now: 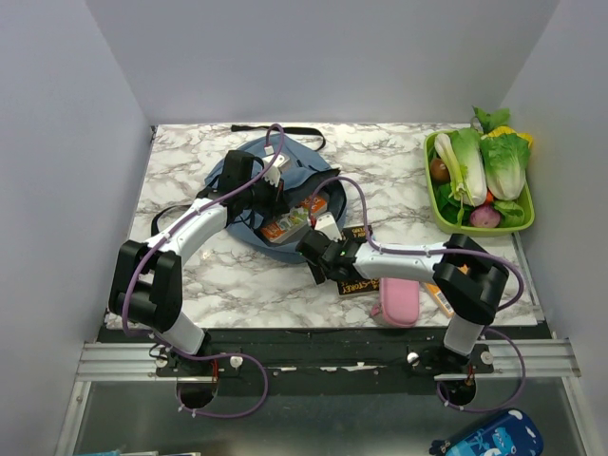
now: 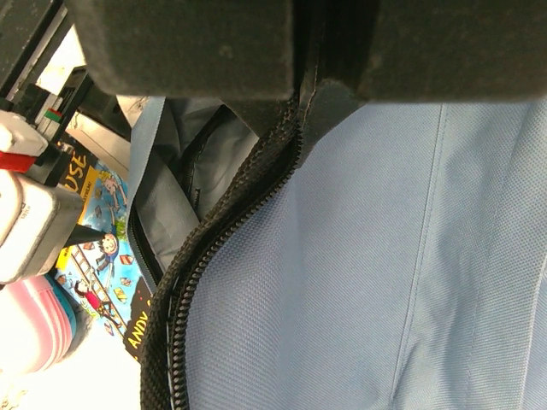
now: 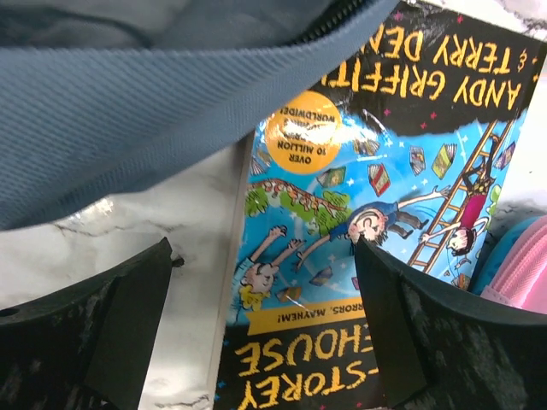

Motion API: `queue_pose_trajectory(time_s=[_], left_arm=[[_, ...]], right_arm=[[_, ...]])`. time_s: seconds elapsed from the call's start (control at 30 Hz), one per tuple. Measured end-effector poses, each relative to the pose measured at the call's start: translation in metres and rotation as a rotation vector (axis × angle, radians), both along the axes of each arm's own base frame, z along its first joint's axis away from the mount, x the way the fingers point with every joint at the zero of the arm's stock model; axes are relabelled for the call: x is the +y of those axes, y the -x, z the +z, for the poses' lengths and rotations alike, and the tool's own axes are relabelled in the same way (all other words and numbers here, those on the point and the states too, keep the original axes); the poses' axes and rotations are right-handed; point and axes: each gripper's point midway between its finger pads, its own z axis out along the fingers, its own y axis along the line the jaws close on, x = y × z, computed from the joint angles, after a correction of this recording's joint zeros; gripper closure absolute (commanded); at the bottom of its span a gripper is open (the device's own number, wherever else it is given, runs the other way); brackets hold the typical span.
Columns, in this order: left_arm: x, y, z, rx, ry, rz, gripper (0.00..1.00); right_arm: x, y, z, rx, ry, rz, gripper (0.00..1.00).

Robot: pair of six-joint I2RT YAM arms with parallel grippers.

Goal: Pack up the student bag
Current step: Pick up the book from the center of the board.

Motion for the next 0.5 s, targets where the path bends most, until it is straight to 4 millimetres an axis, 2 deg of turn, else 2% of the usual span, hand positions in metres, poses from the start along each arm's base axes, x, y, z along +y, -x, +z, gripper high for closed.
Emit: queue_pose_trajectory(time_s=[0.07, 0.1, 0.2, 0.3, 0.5], left_arm=[[0.000, 0.000, 0.000, -0.001, -0.002, -0.001, 1.00], [0.000, 0.000, 0.000, -0.002, -0.003, -0.001, 1.00], [0.000, 0.000, 0.000, -0.002, -0.003, -0.001, 1.00], [0.001, 0.000, 0.000, -0.004, -0.004, -0.002, 1.00], [0.001, 0.000, 0.000, -0.004, -0.004, -0.002, 1.00]], right_arm=[[0.003, -0.004, 0.000, -0.019, 0.010, -0.008, 0.14], [0.003, -0.004, 0.001, -0.022, 0.010, -0.011, 0.24], [0.001, -0.003, -0.001, -0.029, 0.016, -0.019, 0.36], [-0.005, -0.003, -0.003, -0.038, 0.031, -0.030, 0.36], [-0.008, -0.004, -0.002, -0.052, 0.027, -0.061, 0.30]])
